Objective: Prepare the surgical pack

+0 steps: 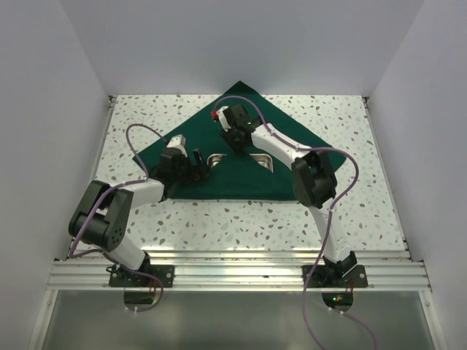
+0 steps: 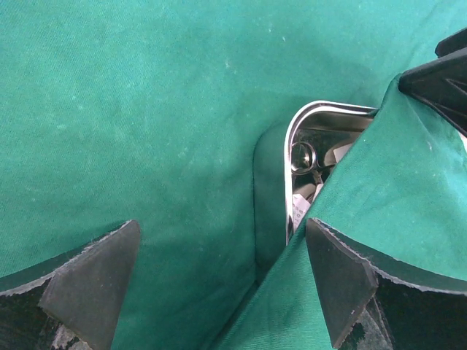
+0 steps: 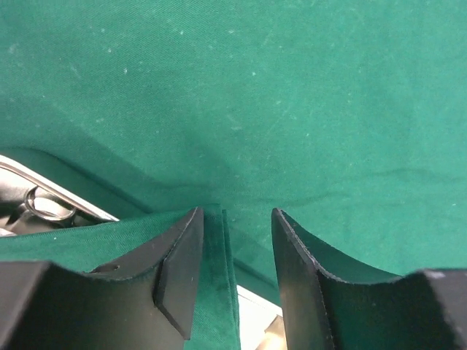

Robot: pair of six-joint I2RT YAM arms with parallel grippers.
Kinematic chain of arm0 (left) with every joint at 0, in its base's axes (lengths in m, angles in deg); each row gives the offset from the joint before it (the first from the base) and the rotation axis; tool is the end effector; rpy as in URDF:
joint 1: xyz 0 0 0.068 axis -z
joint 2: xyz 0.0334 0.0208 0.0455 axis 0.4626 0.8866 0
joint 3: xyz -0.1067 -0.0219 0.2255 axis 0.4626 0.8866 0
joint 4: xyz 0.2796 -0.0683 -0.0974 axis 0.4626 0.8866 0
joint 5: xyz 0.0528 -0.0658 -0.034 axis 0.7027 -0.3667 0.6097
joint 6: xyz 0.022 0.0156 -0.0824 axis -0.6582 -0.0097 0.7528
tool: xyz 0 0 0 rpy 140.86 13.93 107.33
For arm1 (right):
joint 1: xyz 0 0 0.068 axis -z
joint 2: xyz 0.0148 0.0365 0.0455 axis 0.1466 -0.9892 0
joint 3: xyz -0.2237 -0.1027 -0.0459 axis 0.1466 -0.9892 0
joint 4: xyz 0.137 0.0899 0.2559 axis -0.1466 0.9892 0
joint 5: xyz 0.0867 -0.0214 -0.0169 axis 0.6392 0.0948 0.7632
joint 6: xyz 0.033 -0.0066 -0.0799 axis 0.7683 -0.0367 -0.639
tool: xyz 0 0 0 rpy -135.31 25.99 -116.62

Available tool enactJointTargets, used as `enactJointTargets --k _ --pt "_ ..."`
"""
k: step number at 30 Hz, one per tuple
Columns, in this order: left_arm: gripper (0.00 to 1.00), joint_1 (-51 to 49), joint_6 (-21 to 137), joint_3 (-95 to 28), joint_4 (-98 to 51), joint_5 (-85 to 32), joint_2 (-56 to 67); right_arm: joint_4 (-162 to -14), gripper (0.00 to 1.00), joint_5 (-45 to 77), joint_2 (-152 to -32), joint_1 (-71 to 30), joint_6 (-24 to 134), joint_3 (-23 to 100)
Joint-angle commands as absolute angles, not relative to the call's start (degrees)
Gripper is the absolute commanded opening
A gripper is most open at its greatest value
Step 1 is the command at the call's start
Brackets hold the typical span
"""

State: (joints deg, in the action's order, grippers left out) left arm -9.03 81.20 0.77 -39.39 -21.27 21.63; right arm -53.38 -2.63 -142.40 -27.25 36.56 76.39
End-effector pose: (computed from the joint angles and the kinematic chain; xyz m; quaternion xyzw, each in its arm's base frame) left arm 0.3482 -0.1209 0.0704 -0.1138 0.8813 -0.2266 0.3989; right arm 0.4663 0.3167 0.1433 -0.3493 0.8770 -0.0241 0.3291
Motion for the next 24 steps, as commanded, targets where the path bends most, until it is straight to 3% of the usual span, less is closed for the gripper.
enactJointTargets --k 1,5,10,14,24 --pt "1.0 -8.57 79.71 -1.18 -40.07 -19.83 21.77 -54.22 0.47 0.12 -137.11 -24.54 39.29 77.53" --pt "1.0 -8.31 79.71 -1.0 -40.24 -19.65 21.85 -55.71 0.49 13.44 -133.42 -19.97 45.08 74.81" --pt "1.0 -8.04 79.62 -1.09 -40.24 -19.3 22.03 -57.03 0.63 31.31 -133.41 -13.12 51.24 72.87" --pt "1.0 -7.95 79.53 -1.09 -40.24 -18.86 22.29 -58.09 0.64 43.5 -135.43 -10.99 51.25 71.55" --pt "1.0 -7.95 79.53 -1.18 -40.15 -18.51 22.03 -60.81 0.62 51.37 -139.12 -11.52 52.31 70.85"
